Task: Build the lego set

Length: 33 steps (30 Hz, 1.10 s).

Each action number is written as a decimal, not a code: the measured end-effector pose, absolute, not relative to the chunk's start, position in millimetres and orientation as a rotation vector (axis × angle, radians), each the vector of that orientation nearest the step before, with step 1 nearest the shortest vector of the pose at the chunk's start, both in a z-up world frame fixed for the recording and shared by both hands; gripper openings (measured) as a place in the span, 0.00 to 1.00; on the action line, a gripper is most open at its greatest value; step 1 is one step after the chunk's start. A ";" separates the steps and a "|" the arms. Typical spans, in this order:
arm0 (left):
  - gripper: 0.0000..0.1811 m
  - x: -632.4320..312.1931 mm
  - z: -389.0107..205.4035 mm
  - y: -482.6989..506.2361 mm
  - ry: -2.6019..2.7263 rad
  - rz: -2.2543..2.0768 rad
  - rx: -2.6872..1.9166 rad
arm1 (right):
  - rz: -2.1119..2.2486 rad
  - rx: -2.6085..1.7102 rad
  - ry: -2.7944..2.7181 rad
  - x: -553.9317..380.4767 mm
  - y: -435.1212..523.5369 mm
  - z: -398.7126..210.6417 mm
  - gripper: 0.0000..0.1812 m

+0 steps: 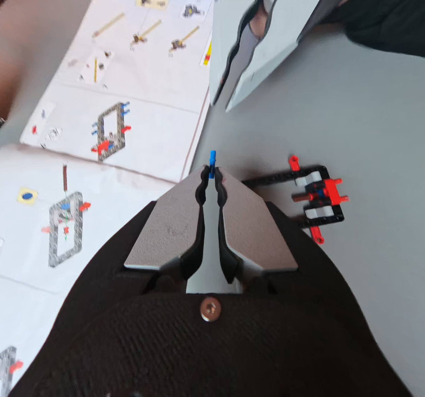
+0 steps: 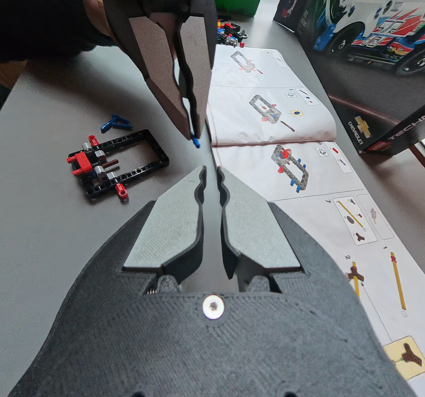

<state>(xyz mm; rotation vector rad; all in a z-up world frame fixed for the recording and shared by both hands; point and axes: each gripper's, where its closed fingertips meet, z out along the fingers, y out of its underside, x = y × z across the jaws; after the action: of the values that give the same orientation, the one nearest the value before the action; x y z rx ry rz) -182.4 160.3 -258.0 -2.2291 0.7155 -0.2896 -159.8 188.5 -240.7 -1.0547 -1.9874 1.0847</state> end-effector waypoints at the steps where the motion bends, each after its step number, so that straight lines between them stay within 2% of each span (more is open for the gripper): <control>1: 0.01 -179.2 -253.3 165.2 0.719 -0.295 -2.174 | 1.091 -1.065 -1.992 -160.0 188.5 -242.4 0.03; 5: 0.01 -163.4 -242.0 166.6 0.647 -0.476 -2.042 | 1.173 -1.079 -1.978 -163.5 182.2 -240.4 0.04; 16: 0.01 -165.0 -231.4 164.2 0.591 -0.492 -2.006 | 1.340 -1.079 -1.945 -165.6 168.5 -231.2 0.07; 20: 0.01 -159.9 -237.9 164.0 0.615 -0.459 -2.025 | 1.390 -1.060 -1.949 -164.3 161.0 -228.2 0.05; 24: 0.01 -157.5 -243.1 162.4 0.643 -0.440 -2.046 | 1.335 -1.045 -1.980 -164.4 158.0 -233.3 0.00; 33: 0.01 -162.6 -257.1 159.3 0.658 -0.423 -2.129 | 1.216 -0.991 -2.024 -160.4 163.0 -237.7 0.03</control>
<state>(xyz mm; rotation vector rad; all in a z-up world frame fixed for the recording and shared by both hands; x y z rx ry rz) -162.6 159.3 -257.1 -2.1290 0.6585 -0.4233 -160.4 163.0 -237.7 -0.9915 -2.0236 1.2156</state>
